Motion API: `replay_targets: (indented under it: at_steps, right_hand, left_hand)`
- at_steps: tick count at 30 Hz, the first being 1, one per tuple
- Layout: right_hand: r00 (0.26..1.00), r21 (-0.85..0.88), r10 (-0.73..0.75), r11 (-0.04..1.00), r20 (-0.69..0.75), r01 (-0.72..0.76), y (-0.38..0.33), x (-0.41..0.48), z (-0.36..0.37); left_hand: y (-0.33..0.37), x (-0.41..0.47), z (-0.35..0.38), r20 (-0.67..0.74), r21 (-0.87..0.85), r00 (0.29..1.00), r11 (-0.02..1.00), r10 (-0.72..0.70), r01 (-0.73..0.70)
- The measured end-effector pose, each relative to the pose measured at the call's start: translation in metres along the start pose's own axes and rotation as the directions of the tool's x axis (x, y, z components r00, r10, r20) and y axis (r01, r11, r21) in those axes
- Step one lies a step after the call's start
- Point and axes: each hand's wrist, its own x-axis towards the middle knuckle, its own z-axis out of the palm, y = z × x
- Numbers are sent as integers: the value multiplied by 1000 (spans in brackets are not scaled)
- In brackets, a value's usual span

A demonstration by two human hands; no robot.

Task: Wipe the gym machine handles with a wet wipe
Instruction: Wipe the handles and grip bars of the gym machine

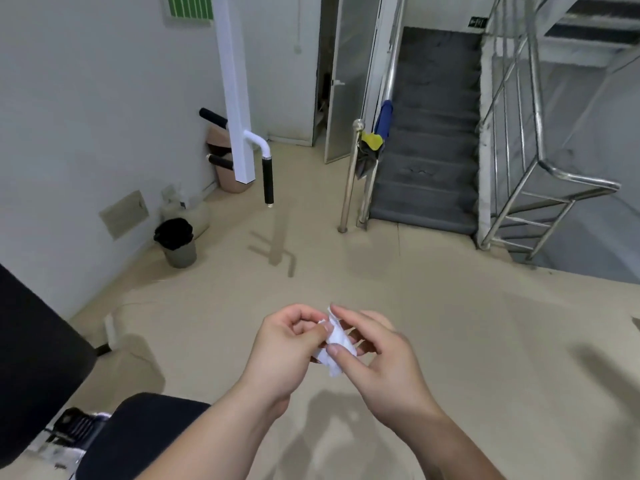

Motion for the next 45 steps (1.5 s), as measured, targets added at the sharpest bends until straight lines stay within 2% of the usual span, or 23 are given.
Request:
replay_targets:
  at_steps: [4,7,10,13,16,19,22,28,30,32,34,36,39,40,42,45]
  right_hand:
    - [996,-11,-31,999,88,32,42,90,-23]
    - [988,-42,-72,996,135,79,79,163,-42]
    - [960,-59,-126,988,251,145,106,230,-58]
    - [950,-68,-169,979,263,194,122,293,-65]
    - [938,-41,-162,982,307,183,142,349,-60]
    - [941,30,-128,992,313,125,156,391,-51]
    - [958,59,-52,998,282,37,171,430,-36]
    - [973,2,63,998,221,-65,184,517,10]
    - [981,9,86,996,173,-89,186,539,27]
    - [984,16,116,993,137,-119,187,556,45]
    - [979,24,169,985,115,-173,191,572,60]
    - [970,65,226,971,92,-232,197,585,73]
    - [944,128,325,935,62,-331,205,599,87]
    - [943,123,329,935,51,-333,208,603,91]
    - [947,110,320,940,33,-322,214,610,96]
    - [929,220,363,902,76,-370,219,619,102]
  left_hand:
    - [1,82,22,-46,-8,999,1000,-8,8]
    - [4,145,40,-143,-13,990,1000,-10,8]
    - [17,199,56,-242,-35,970,999,-30,22]
    - [33,247,66,-327,-75,944,997,-39,15]
    - [39,292,67,-373,-100,924,994,-80,46]
    - [36,331,51,-358,30,929,993,-95,113]
    - [34,372,21,-448,133,891,981,-70,144]
    - [44,463,-54,-535,297,840,950,87,91]
    - [59,489,-79,-566,434,799,897,203,79]
    - [78,511,-101,-521,627,756,779,396,25]
    - [95,532,-120,-385,783,707,615,593,-89]
    - [104,550,-134,-230,866,688,468,688,-179]
    - [105,572,-145,-8,923,724,283,689,-259]
    - [105,577,-148,39,925,732,253,680,-285]
    - [105,584,-151,76,917,736,242,673,-316]
    - [106,591,-151,89,921,739,228,668,-317]
